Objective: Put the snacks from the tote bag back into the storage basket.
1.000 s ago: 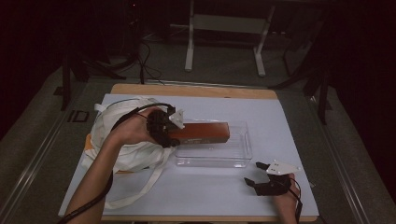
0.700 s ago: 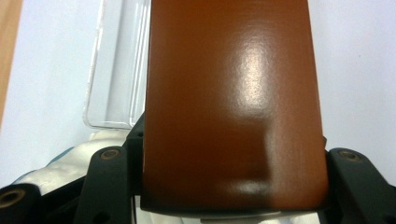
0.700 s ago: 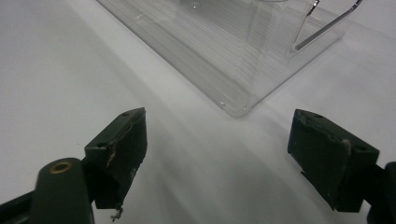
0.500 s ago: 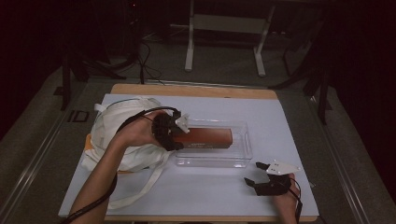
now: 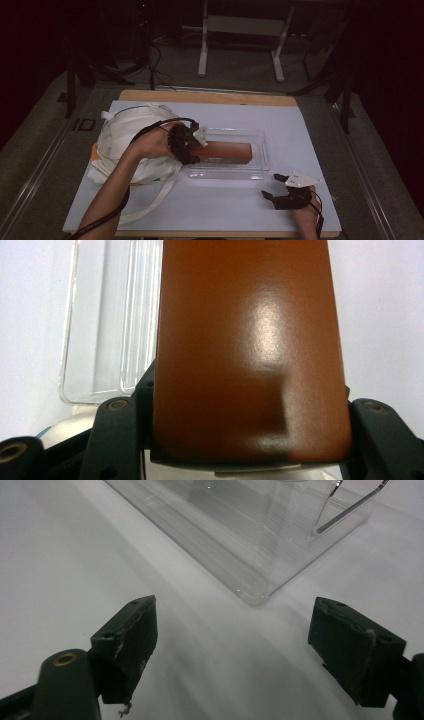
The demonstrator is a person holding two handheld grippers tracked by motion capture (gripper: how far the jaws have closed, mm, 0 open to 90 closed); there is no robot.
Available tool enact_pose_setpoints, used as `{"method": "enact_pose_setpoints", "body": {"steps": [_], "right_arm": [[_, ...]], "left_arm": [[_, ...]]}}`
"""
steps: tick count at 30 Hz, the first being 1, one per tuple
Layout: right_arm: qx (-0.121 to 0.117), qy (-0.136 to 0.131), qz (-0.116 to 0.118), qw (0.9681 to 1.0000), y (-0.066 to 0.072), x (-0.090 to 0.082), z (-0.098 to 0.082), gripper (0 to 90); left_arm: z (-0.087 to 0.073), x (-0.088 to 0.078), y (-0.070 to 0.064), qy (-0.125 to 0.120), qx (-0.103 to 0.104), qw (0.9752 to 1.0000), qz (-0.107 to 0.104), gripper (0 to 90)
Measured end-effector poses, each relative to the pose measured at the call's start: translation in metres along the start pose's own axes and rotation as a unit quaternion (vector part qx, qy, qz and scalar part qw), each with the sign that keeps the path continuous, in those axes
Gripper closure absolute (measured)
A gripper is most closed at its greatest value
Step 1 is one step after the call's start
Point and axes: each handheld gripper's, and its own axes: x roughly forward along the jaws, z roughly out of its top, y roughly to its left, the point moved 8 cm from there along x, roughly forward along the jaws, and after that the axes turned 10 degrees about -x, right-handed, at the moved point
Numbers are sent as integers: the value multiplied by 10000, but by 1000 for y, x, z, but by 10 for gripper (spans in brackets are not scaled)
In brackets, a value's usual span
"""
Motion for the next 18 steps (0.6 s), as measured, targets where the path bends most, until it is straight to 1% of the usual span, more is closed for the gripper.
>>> {"method": "enact_pose_setpoints", "body": {"steps": [4, 13, 18], "right_arm": [[0, 12, 4, 10000, 0, 0, 0, 197], [4, 11, 13, 10000, 0, 0, 0, 197], [-6, 9, 15, 10000, 0, 0, 0, 196]], "left_arm": [[1, 4, -2, -5, -9, 10000, -44, 433], [2, 6, -3, 2, 42, 10000, -77, 432], [3, 8, -5, 33, 110, 9999, -88, 432]]}}
